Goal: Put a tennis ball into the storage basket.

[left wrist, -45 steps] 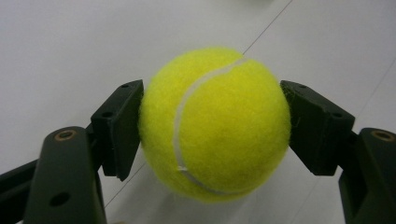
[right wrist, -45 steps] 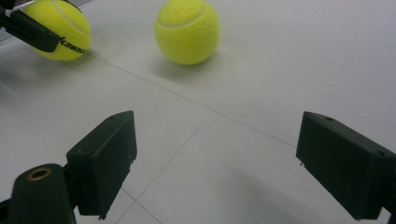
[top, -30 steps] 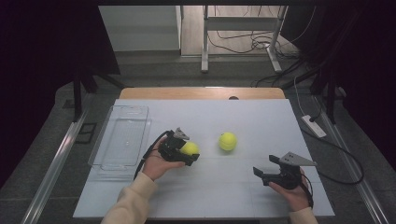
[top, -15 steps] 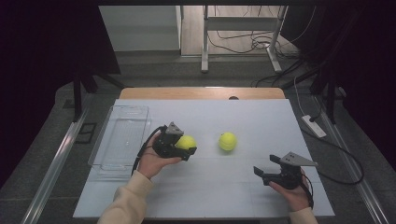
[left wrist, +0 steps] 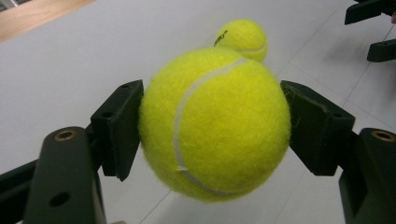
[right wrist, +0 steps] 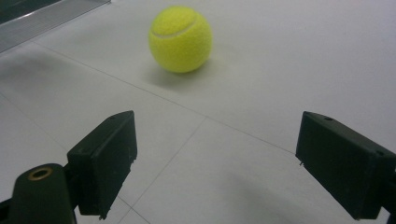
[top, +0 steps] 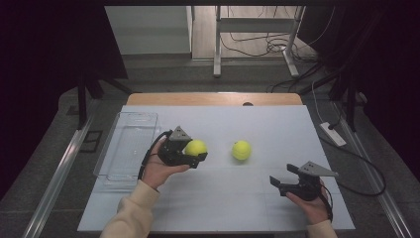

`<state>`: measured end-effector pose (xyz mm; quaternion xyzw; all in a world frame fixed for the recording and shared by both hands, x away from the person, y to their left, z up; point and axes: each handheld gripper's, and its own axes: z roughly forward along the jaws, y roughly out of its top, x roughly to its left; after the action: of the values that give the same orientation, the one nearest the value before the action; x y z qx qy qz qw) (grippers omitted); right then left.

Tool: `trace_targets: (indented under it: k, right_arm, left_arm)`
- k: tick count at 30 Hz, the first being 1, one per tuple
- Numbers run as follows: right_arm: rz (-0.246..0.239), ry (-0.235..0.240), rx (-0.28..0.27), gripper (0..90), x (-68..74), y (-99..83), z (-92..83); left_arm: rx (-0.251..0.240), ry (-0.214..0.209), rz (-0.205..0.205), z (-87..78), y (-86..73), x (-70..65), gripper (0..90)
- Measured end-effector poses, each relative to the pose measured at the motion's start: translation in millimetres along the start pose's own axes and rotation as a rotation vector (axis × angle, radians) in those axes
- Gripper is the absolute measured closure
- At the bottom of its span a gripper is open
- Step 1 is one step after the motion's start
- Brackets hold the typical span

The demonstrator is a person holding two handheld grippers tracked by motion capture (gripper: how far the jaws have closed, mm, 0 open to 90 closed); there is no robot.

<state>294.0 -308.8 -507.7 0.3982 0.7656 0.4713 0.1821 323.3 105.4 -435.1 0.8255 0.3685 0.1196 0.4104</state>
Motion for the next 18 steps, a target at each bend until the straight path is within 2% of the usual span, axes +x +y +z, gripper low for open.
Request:
trace_targets:
  k: [9,18]
  right_arm:
    - [0.027,0.024,-0.019,12.6,0.3,0.1,-2.8]
    - [0.028,0.028,-0.021,12.7,-1.0,0.3,-0.9]
  left_arm:
    - [-0.032,0.013,-0.007,-5.3,7.7,1.6,27.1]
    - [-0.05,0.023,-0.018,-10.7,4.8,3.0,27.1]
